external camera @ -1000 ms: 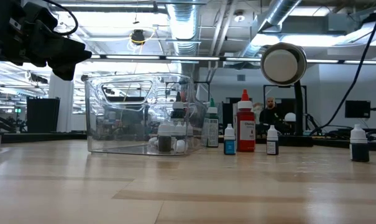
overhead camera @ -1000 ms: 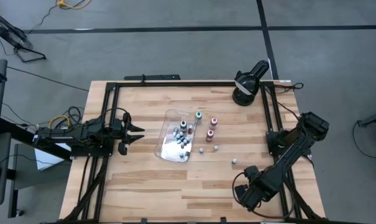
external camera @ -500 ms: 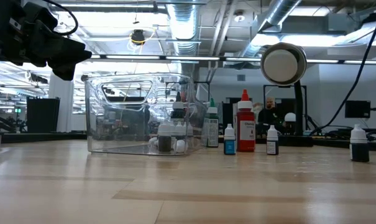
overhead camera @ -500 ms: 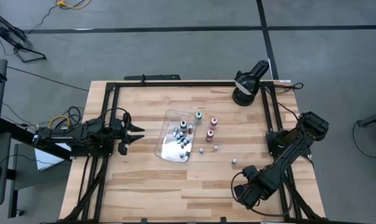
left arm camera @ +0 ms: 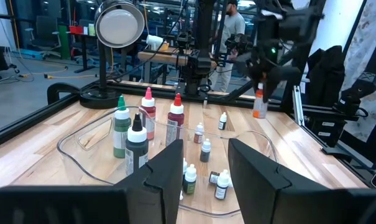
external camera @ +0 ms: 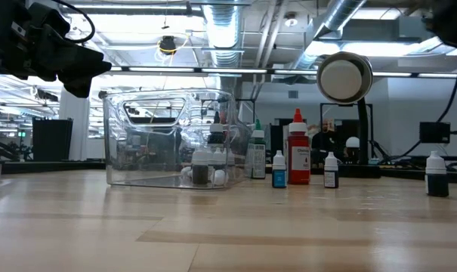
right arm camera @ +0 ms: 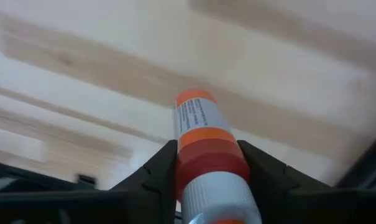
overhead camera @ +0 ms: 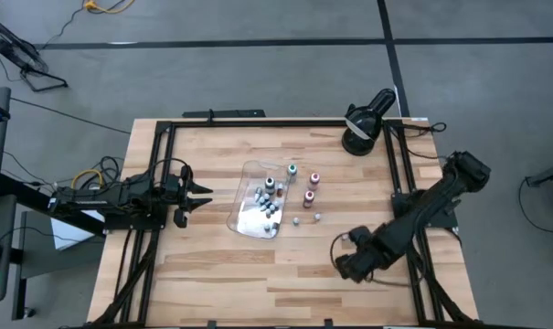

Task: Pick & Place food coloring
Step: Put the large orange food coloring bottle into the transparent bin

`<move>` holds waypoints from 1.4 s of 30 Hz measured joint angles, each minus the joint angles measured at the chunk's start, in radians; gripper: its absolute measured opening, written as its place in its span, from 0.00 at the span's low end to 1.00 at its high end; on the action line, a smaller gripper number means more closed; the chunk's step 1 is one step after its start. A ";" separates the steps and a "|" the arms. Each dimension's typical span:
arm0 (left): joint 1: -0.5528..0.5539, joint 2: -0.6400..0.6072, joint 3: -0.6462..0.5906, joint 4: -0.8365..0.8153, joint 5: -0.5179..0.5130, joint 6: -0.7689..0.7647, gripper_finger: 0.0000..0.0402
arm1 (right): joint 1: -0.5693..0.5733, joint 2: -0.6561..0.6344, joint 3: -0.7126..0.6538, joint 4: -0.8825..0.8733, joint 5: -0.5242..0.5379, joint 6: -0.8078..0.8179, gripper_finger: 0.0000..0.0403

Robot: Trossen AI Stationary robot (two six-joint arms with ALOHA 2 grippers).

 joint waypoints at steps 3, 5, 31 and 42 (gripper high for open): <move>0.000 0.000 0.000 0.000 0.000 0.000 0.29 | -0.061 -0.051 0.000 -0.009 0.043 -0.076 0.31; 0.000 0.000 0.000 0.000 0.000 0.000 0.29 | -0.110 -0.078 0.000 -0.009 0.059 -0.151 0.31; 0.000 0.000 0.000 0.000 0.000 0.000 0.29 | -0.667 -0.067 0.317 0.209 0.062 -1.327 0.31; 0.000 0.000 0.000 0.000 0.000 0.000 0.29 | -0.772 -0.049 0.452 0.202 0.062 -1.598 0.31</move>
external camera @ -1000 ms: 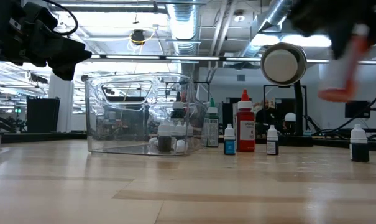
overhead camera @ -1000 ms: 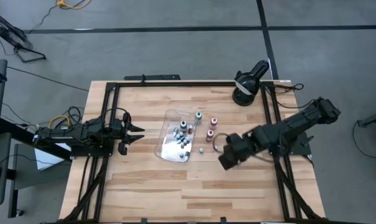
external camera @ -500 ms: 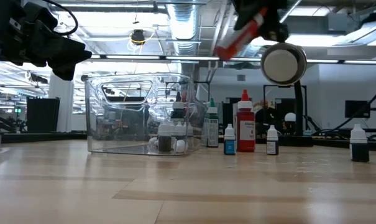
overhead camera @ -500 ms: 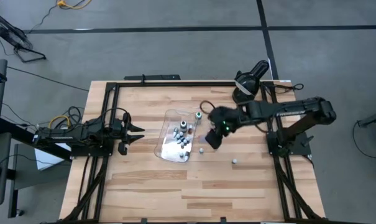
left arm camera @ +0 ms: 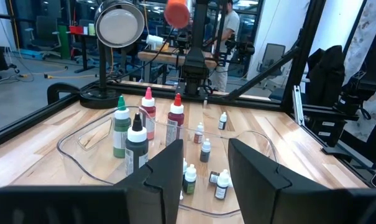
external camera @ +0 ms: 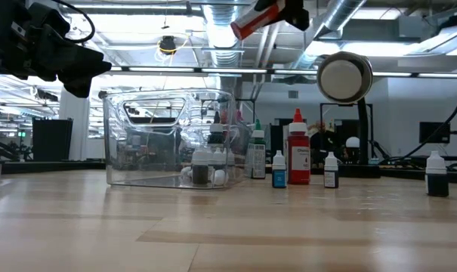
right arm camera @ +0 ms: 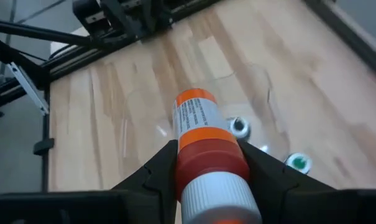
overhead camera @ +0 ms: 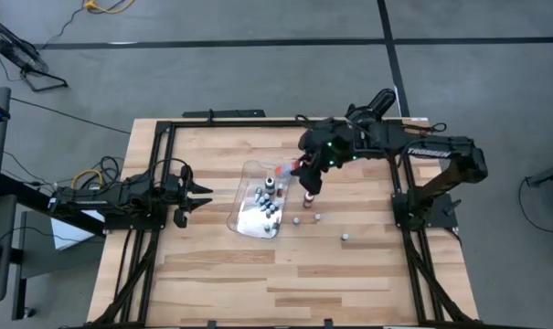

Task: Pick & Place food coloring
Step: Put the large orange food coloring bottle into the transparent bin

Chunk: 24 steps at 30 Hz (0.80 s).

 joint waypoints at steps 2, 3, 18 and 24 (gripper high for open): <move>0.000 0.000 0.000 0.000 0.000 0.000 0.29 | -0.009 0.000 0.009 0.003 0.000 -0.042 0.31; 0.000 0.000 0.000 0.000 0.000 0.000 0.29 | -0.013 0.000 0.010 0.003 0.000 -0.058 0.31; 0.000 0.000 0.000 0.000 0.000 0.000 0.29 | 0.014 0.061 0.032 -0.003 0.019 -0.216 0.31; 0.000 0.000 0.000 0.000 0.000 0.000 0.29 | 0.027 0.162 0.188 -0.043 0.019 -0.304 0.31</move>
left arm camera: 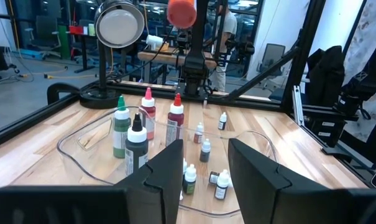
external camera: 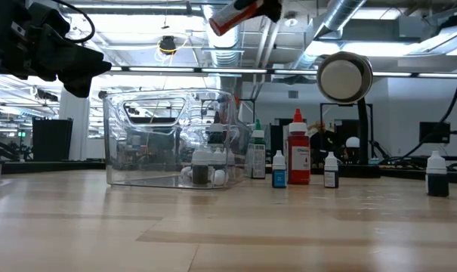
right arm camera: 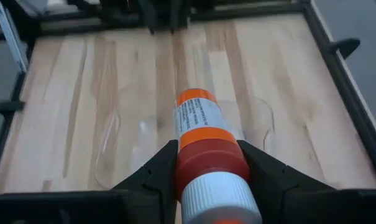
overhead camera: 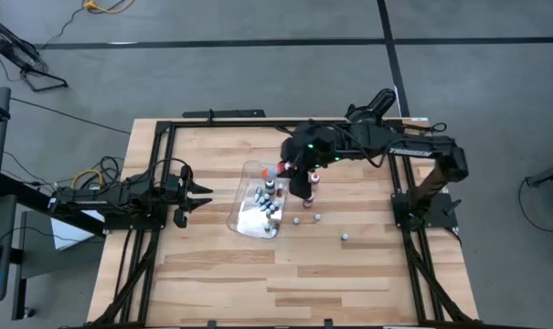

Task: Pick & Place food coloring
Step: Put the large orange food coloring bottle into the transparent bin

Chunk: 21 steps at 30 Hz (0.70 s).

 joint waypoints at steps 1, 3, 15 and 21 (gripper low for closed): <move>0.000 0.000 0.000 0.000 0.000 0.000 0.29 | 0.000 0.023 0.036 -0.032 0.000 -0.013 0.31; 0.000 0.000 0.000 0.000 0.001 0.000 0.29 | 0.000 0.077 0.116 -0.076 0.000 -0.042 0.31; 0.000 0.000 0.000 0.000 -0.001 0.000 0.29 | 0.030 0.310 0.437 -0.400 0.003 -0.168 0.31; 0.000 0.000 0.000 0.000 -0.001 0.000 0.29 | 0.062 0.392 0.512 -0.454 0.003 -0.175 0.31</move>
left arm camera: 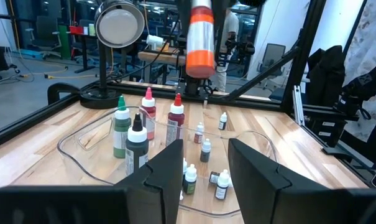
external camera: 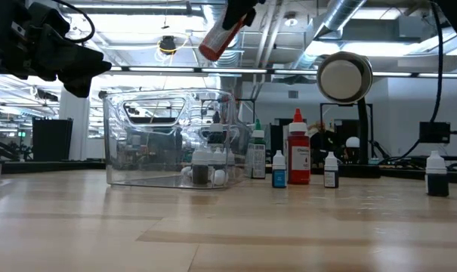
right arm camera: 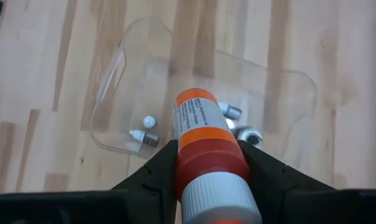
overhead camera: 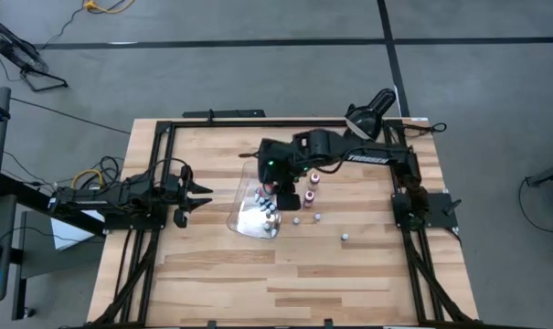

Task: Pick & Place food coloring
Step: Put the large orange food coloring bottle into the transparent bin

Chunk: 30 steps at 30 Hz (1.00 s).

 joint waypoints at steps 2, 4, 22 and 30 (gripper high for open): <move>0.000 0.000 0.000 0.000 0.000 0.000 0.29 | 0.009 0.024 0.014 0.000 0.000 0.001 0.31; 0.000 0.000 0.000 0.000 0.000 0.000 0.29 | 0.019 0.049 0.026 -0.005 -0.001 0.006 0.31; 0.000 0.000 0.000 0.000 0.000 0.000 0.29 | 0.016 0.184 0.029 -0.112 -0.157 0.070 0.31; 0.000 0.000 0.000 0.000 0.000 0.000 0.29 | -0.008 0.196 0.031 -0.162 -0.137 0.071 0.31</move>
